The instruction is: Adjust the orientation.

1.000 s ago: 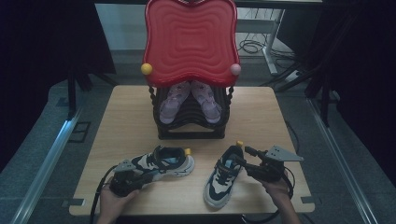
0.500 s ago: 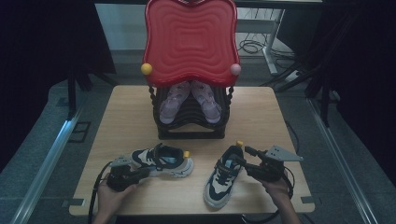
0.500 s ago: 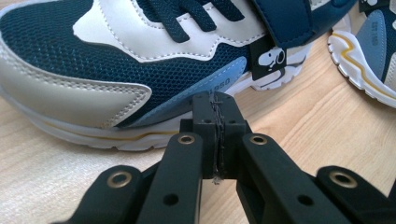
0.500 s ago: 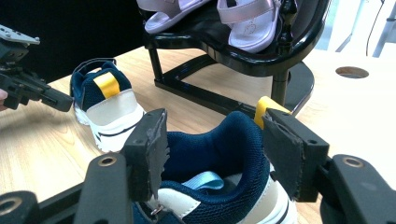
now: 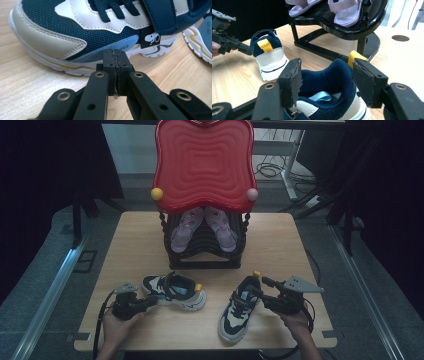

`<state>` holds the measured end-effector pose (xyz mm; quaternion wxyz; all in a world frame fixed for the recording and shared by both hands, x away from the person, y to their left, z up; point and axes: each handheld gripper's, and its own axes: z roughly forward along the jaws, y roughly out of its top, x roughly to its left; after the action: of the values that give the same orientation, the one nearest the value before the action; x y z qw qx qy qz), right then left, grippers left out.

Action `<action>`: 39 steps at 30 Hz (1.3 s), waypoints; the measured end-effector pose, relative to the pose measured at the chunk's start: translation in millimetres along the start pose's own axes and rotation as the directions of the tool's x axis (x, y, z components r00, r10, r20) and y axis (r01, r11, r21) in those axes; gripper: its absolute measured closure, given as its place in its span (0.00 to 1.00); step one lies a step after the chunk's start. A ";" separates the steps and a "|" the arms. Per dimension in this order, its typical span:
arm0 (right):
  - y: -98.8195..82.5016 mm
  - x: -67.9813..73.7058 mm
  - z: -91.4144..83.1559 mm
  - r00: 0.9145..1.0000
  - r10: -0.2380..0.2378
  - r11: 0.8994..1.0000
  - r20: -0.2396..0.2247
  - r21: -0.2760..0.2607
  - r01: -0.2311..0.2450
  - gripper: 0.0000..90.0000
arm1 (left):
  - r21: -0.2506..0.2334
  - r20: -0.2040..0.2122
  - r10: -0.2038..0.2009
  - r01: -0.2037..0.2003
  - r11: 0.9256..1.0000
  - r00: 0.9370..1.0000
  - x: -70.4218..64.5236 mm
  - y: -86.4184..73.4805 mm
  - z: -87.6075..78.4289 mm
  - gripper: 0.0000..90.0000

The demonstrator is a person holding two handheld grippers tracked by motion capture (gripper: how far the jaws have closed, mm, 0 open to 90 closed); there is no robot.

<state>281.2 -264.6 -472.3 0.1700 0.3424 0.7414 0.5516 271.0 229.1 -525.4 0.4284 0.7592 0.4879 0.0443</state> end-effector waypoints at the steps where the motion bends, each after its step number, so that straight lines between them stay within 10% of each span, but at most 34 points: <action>1: 0.0 0.2 0.1 1.000 0.002 1.000 0.000 0.001 -0.002 0.45 | -0.001 -0.003 -0.002 0.002 1.000 1.000 1.1 0.8 0.1 0.98; 18: 1.4 5.8 2.9 1.000 0.009 1.000 -0.019 -0.001 -0.009 0.49 | -0.019 -0.008 0.004 -0.004 1.000 1.000 4.4 -1.0 -8.0 0.96; 28: 9.6 18.4 7.8 0.998 0.020 1.000 -0.064 0.009 -0.020 0.64 | -0.011 -0.023 0.068 -0.068 0.998 0.997 -8.1 -6.9 -22.1 0.63; 39: 25.2 41.6 30.5 0.995 0.002 1.000 -0.103 0.004 -0.002 0.66 | -0.017 -0.055 0.035 -0.036 0.999 0.998 -3.8 -11.5 -35.2 0.56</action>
<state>279.0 -210.4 -453.7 0.1301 0.3144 0.7500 0.5672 243.8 249.3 -509.8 0.4208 0.7626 0.4852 0.0769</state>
